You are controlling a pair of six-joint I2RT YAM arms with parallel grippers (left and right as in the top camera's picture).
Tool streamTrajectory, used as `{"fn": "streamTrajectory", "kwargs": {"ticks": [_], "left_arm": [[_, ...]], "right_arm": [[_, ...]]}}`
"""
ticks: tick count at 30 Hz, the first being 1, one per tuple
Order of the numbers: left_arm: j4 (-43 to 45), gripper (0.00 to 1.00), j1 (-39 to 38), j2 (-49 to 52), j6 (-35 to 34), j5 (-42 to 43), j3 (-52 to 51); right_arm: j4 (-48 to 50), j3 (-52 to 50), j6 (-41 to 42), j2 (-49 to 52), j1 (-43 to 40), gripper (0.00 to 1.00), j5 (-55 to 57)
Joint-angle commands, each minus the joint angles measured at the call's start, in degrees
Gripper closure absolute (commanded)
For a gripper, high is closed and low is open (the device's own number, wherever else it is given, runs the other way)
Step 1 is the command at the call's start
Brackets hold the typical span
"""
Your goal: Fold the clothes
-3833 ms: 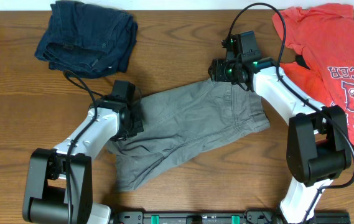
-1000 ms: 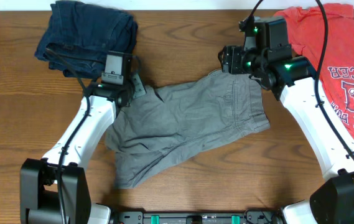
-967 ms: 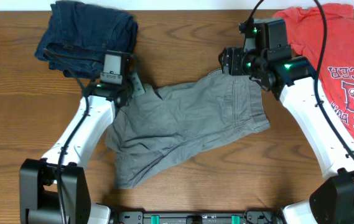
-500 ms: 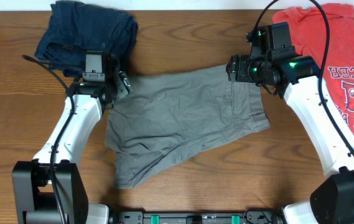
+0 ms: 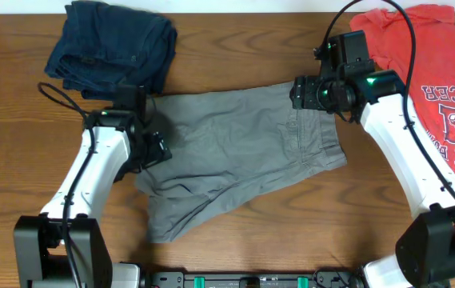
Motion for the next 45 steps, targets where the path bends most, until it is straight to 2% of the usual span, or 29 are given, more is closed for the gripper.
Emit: {"fn": "streamTrajectory", "kwargs": {"ticks": [1, 3, 5, 7, 9, 13, 19, 20, 22, 24, 25, 31, 37, 45], "left_arm": [[0.33, 0.01, 0.04, -0.37, 1.16, -1.11, -3.58], [0.76, 0.01, 0.04, -0.37, 1.03, -1.09, -5.40], [1.36, 0.06, 0.04, -0.37, 0.46, -0.79, -6.95], [2.73, 0.16, 0.04, -0.37, 0.48, 1.16, -8.35], [4.66, 0.30, 0.04, -0.37, 0.48, 3.34, -9.57], [7.39, 0.47, 0.04, -0.35, 0.50, 4.28, -10.51], [11.52, 0.49, 0.04, -0.24, 0.48, 4.28, -13.49], [12.20, 0.52, 0.04, -0.24, 0.48, 4.28, -14.27], [13.38, 0.63, 0.04, -0.24, 0.48, 4.28, -15.74], [13.79, 0.79, 0.04, -0.24, 0.50, 4.26, -16.33], [13.79, 0.92, 0.04, -0.24, 0.50, 4.26, -16.31], [10.91, 0.94, 0.04, -1.84, 0.55, 4.31, -12.92], [2.05, 0.94, 0.04, -6.25, 1.38, 4.63, -6.54], [-8.46, 0.94, -1.20, -7.91, 1.01, 14.84, -7.43]], "right_arm": [[-0.22, -0.24, -0.31, 0.44, -0.96, 0.22, 0.31], [-0.20, -0.24, -0.31, 0.44, -0.96, 0.22, 0.33], [-0.15, -0.24, -0.28, 0.44, -0.96, 0.22, 0.33], [-0.11, -0.24, -0.28, 0.44, -0.96, 0.22, 0.31], [0.00, -0.24, -0.28, 0.44, -0.96, 0.22, 0.31], [-0.02, -0.24, -0.28, 0.44, -0.96, 0.22, 0.31], [-0.33, -0.24, -0.28, 0.44, -0.96, 0.22, 0.31], [-0.39, -0.24, -0.28, 0.44, -0.96, 0.22, 0.31], [-0.42, -0.24, -0.31, 0.44, -0.96, 0.22, 0.33], [-0.39, -0.24, -0.31, 0.44, -0.96, 0.22, 0.33], [-0.37, -0.24, -0.31, 0.44, -0.96, 0.22, 0.33], [-0.26, -0.24, -0.28, 0.44, -0.96, 0.22, 0.31], [-0.17, -0.24, -0.28, 0.44, -0.96, 0.22, 0.31], [-0.15, -0.24, -0.28, 0.44, -0.96, 0.22, 0.33]]}}
